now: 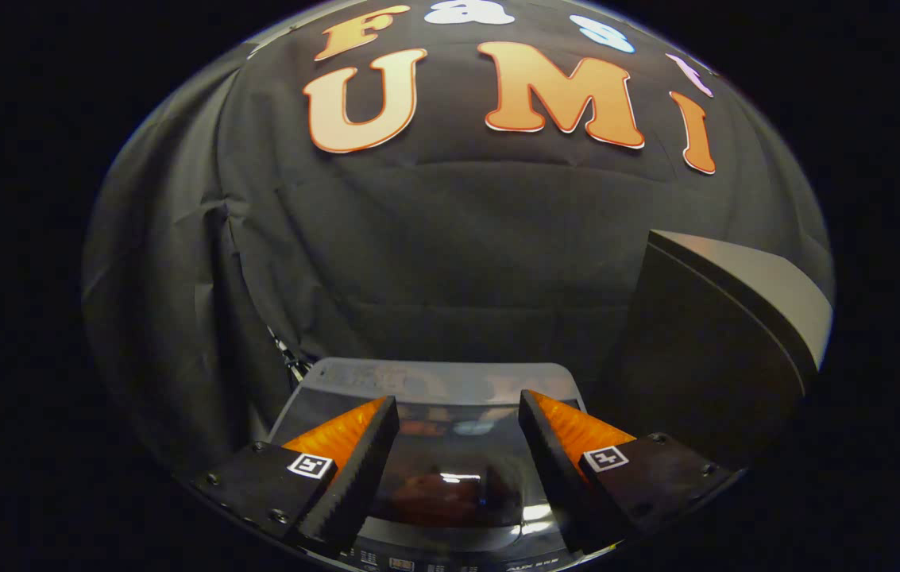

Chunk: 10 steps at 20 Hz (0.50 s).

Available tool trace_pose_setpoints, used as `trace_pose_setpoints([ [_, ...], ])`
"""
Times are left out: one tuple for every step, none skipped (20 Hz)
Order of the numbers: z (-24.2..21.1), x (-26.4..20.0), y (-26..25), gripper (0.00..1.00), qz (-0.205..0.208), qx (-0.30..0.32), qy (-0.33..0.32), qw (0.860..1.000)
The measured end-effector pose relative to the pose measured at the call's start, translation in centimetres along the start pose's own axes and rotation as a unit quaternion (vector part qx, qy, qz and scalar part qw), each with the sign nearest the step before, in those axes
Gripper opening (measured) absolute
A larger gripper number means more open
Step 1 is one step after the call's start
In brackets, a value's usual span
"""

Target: Put the clothes into the washing machine and then close the washing machine lid.

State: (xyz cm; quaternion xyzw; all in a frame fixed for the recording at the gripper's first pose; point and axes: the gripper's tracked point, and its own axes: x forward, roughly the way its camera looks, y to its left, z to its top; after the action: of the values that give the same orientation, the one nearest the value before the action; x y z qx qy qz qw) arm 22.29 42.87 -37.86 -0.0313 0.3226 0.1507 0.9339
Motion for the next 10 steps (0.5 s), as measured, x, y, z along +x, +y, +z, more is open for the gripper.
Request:
trace_pose_setpoints([
  [-0.9, 0.1, -0.1, 0.99, 0.002, -0.004, 0.007, 1.0],
  [-2.0, 0.1, -0.1, 0.99, 0.004, -0.004, 0.016, 1.0],
  [-3.0, 0.2, -0.1, 0.99, 0.006, -0.001, 0.025, 1.0],
  [-3.6, 0.3, -0.1, 0.99, 0.006, 0.002, 0.031, 0.999],
  [-3.9, 0.4, -0.1, 0.99, 0.006, 0.005, 0.032, 0.999],
  [-3.7, 0.3, -0.1, 0.99, 0.008, 0.005, 0.032, 0.999],
  [-3.5, 0.4, -0.2, 0.99, 0.008, 0.003, 0.031, 0.999],
  [-3.2, 0.0, -0.1, 0.99, 0.01, 0.002, 0.027, 1.0],
  [-2.7, -0.1, 0.0, 0.99, 0.011, 0.001, 0.024, 1.0],
  [-2.2, -0.4, 0.0, 0.99, 0.013, 0.002, 0.019, 1.0],
])
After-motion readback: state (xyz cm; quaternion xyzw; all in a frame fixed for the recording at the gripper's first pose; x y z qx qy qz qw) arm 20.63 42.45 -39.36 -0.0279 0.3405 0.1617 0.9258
